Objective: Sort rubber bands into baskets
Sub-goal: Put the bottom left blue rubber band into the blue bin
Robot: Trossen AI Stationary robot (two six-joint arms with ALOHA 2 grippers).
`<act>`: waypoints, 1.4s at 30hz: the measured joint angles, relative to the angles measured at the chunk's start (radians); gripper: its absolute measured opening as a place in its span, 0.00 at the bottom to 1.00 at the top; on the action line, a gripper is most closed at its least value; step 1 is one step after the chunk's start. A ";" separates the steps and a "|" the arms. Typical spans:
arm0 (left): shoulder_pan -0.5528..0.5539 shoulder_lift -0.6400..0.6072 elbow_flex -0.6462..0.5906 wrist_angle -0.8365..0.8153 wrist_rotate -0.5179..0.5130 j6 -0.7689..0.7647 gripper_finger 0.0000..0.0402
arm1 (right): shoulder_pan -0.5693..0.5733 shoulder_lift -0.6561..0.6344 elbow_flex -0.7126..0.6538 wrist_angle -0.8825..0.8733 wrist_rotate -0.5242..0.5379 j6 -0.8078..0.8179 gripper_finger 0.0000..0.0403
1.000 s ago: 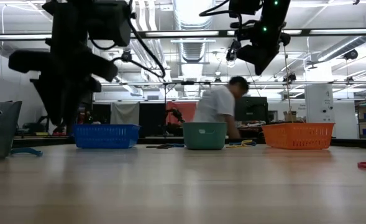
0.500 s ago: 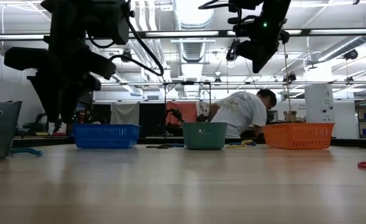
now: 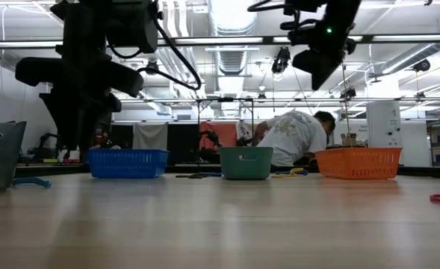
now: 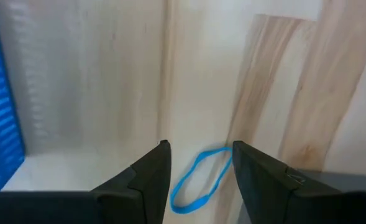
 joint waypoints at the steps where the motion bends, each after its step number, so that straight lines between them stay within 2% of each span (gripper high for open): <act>1: -0.007 0.001 -0.002 0.009 0.001 -0.007 0.39 | 0.000 -0.016 -0.018 0.001 -0.007 0.010 0.02; 5: -0.033 0.038 0.015 0.016 0.009 -0.022 0.39 | 0.001 -0.097 -0.107 0.022 -0.018 0.055 0.02; 9: -0.047 0.115 0.084 -0.020 0.011 -0.047 0.39 | 0.001 -0.185 -0.206 0.133 -0.031 0.045 0.02; 15: -0.051 0.222 0.138 -0.089 0.012 -0.060 0.39 | 0.007 -0.283 -0.296 0.302 -0.082 -0.075 0.02; 27: -0.058 0.300 0.138 -0.165 0.027 -0.263 0.39 | 0.007 -0.322 -0.299 0.316 -0.092 -0.130 0.02; 42: -0.067 0.374 0.139 -0.165 0.019 -0.201 0.39 | 0.007 -0.319 -0.298 0.324 -0.097 -0.118 0.02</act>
